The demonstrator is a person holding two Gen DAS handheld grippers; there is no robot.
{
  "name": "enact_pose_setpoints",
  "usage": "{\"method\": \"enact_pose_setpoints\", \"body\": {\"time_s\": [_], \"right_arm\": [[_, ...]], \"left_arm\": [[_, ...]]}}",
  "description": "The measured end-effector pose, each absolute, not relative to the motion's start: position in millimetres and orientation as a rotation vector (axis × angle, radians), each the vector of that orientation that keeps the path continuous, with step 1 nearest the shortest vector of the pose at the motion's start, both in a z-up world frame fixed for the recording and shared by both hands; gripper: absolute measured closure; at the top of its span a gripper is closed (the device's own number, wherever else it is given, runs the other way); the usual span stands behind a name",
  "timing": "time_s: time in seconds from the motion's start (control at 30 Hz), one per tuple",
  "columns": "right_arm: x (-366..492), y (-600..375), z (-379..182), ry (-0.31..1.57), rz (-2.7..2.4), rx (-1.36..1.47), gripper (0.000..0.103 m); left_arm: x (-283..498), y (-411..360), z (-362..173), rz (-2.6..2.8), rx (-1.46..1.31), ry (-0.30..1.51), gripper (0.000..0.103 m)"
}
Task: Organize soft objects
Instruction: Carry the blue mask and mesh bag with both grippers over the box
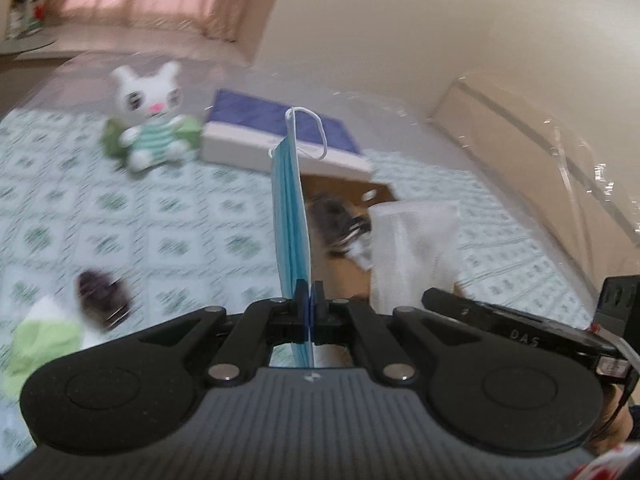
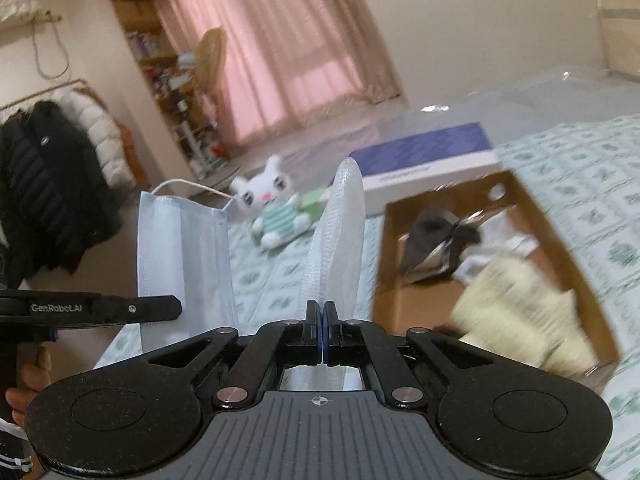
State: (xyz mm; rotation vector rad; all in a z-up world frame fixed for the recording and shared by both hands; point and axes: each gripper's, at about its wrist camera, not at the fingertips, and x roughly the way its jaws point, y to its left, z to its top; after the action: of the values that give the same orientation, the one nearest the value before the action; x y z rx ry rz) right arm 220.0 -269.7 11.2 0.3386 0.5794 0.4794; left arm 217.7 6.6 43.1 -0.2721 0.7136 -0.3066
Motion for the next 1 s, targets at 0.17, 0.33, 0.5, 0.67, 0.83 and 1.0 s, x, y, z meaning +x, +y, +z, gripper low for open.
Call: {"method": "enact_pose_setpoints", "body": {"time_s": [0.17,0.33,0.5,0.67,0.83,1.0], "right_arm": [[237.4,-298.4,24.3,0.546,0.414,0.344,0.102],[256.8,-320.0,24.9,0.536,0.370,0.349,0.102],[280.8,-326.7,12.5,0.564,0.373,0.337,0.102],[303.1,-322.2,-5.8,0.599,0.393,0.314,0.102],[322.7,-315.7,-28.3,0.690,0.415,0.282,0.102],[327.8,-315.6,-47.0,0.760,0.411,0.286,0.102]], "left_arm": [[248.6,-31.3,60.1,-0.406,-0.288,0.683,0.103],[282.6,-75.4,64.5,-0.501,-0.301,0.688,0.103],[317.6,-116.1,47.6,-0.523,-0.286,0.737,0.103],[353.4,-134.4,13.3,-0.465,-0.281,0.836,0.103],[378.0,-136.1,-16.2,-0.418,-0.236,0.939,0.103],[386.2,-143.4,-33.6,-0.399,-0.174,0.993,0.103]]}}
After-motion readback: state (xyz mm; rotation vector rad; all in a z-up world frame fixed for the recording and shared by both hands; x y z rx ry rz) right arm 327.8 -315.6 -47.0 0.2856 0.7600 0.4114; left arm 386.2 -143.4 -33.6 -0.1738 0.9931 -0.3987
